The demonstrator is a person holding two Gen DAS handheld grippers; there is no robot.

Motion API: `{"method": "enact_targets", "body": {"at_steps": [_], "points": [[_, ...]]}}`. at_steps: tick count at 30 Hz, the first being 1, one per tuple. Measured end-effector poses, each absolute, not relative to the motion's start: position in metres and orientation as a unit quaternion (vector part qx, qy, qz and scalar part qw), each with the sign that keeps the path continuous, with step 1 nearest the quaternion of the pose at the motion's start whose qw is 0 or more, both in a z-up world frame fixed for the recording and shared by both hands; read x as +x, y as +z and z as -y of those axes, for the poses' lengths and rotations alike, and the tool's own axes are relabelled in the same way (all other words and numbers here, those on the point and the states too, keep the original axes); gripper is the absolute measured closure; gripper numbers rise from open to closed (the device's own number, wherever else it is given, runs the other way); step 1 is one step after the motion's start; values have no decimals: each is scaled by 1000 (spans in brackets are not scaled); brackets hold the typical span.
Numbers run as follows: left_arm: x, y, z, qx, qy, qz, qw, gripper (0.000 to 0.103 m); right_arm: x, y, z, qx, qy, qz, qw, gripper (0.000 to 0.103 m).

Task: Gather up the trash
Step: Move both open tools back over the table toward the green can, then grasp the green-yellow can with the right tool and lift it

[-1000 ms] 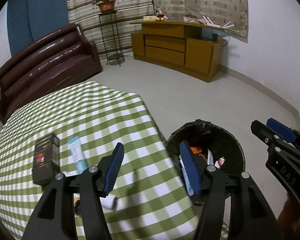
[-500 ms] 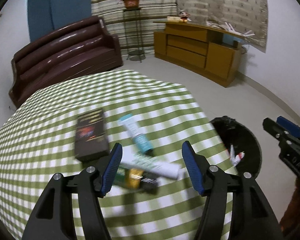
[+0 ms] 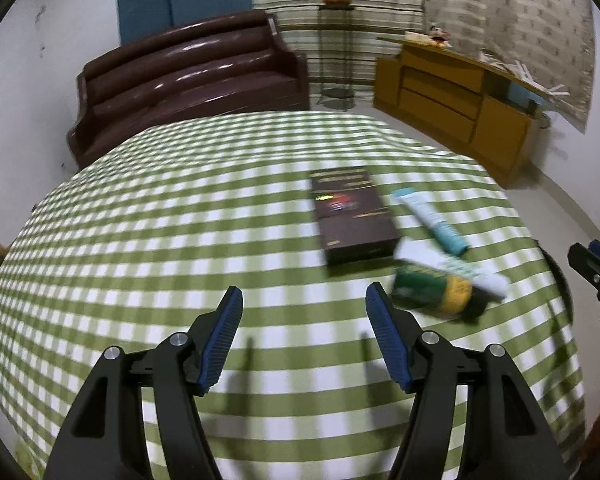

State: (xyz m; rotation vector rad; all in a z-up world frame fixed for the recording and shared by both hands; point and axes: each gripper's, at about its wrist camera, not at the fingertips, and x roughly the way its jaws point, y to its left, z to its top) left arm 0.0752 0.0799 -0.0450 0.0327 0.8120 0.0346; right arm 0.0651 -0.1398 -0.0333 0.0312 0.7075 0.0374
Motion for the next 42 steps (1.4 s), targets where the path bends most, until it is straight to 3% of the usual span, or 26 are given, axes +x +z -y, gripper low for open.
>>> {"method": "enact_targets", "body": {"at_steps": [21,42], "points": [[57,-51,-164,-21,76,-402,912,40,72,-42,41,-23,113,-372,921,55],[61,-54,-181,-38,74,-410,908,39,83,-54,5,-60,149,-409,898,56]]}}
